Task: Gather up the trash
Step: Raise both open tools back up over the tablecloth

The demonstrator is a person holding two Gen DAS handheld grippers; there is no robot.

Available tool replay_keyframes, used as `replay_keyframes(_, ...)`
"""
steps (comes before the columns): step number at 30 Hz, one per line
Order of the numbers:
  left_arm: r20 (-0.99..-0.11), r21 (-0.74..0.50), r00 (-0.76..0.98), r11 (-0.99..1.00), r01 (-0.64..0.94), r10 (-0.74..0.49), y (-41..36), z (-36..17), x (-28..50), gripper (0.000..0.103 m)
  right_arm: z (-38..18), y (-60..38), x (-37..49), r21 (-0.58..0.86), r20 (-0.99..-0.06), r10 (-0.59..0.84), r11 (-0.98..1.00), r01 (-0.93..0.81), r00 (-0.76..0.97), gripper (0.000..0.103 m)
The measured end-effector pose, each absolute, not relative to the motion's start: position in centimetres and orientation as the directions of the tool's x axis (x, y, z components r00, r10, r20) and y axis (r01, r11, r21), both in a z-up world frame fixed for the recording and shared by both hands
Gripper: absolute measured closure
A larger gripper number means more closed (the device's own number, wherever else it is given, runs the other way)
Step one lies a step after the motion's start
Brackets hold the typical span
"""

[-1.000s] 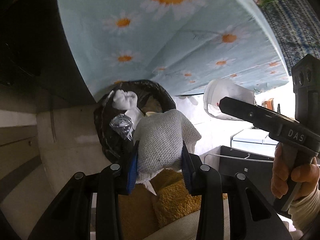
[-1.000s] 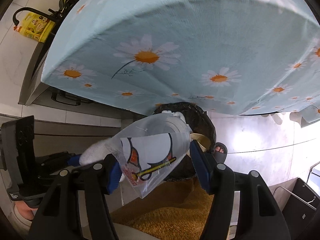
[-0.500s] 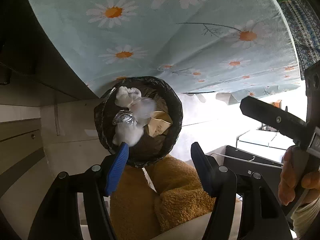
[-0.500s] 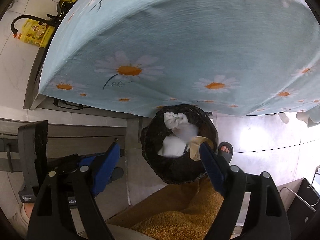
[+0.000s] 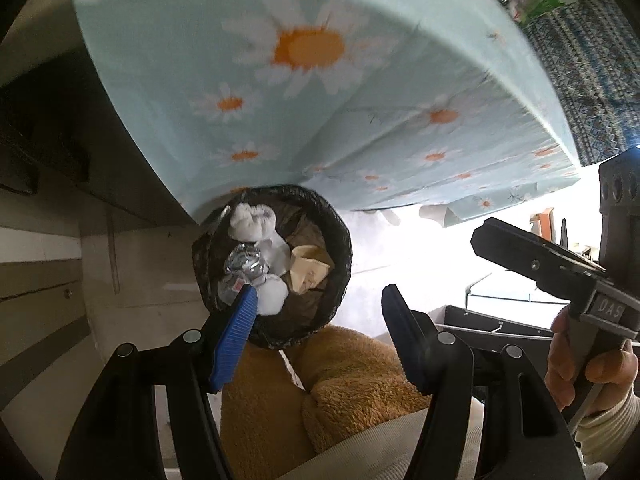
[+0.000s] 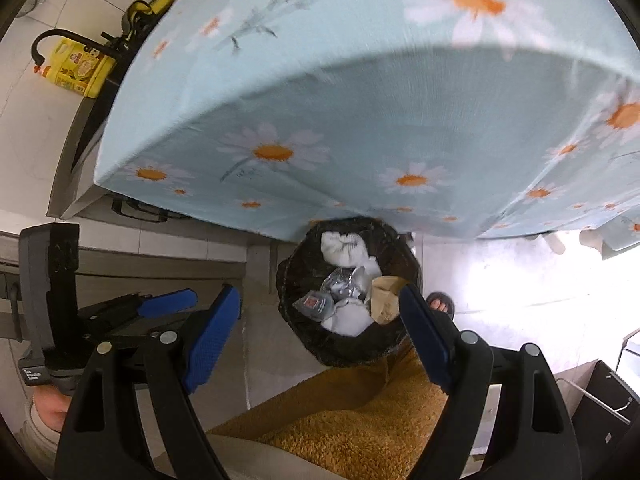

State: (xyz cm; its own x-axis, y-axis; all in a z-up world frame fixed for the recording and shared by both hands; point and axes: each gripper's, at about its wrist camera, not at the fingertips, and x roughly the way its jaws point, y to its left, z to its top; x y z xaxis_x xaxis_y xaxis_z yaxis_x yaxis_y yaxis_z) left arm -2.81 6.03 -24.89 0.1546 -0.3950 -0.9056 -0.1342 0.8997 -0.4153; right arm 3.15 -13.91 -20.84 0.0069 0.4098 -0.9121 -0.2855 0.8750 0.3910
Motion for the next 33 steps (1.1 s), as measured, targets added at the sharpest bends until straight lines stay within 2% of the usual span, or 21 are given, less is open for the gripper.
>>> replay_keyframes(10, -0.880, -0.421, 0.256, 0.907, -0.029, -0.400, 6.2, -18.9, -3.2, 0.040, -17.8, -14.2, 2.1, 0.398, -0.896, 0.435, 0.873, -0.283, 0.083, 0.022)
replay_keyframes(18, -0.856, -0.402, 0.335, 0.915, 0.048, -0.393, 6.1, -14.6, -2.3, 0.040, -13.1, -14.7, 2.1, 0.359, -0.876, 0.438, 0.872, -0.333, 0.203, 0.022)
replay_keyframes(31, -0.789, -0.368, 0.516, 0.929, 0.038, -0.334, 7.1, -7.1, 1.9, 0.040, -4.9, -16.1, 7.1, 0.275, -0.800, 0.466, 0.844, -0.460, 0.378, 0.022)
replay_keyframes(33, -0.780, -0.362, 0.532, 0.931, 0.044, -0.328, 6.9, -6.2, 2.8, 0.040, -3.9, -16.3, 8.8, 0.272, -0.786, 0.480, 0.835, -0.478, 0.390, 0.019)
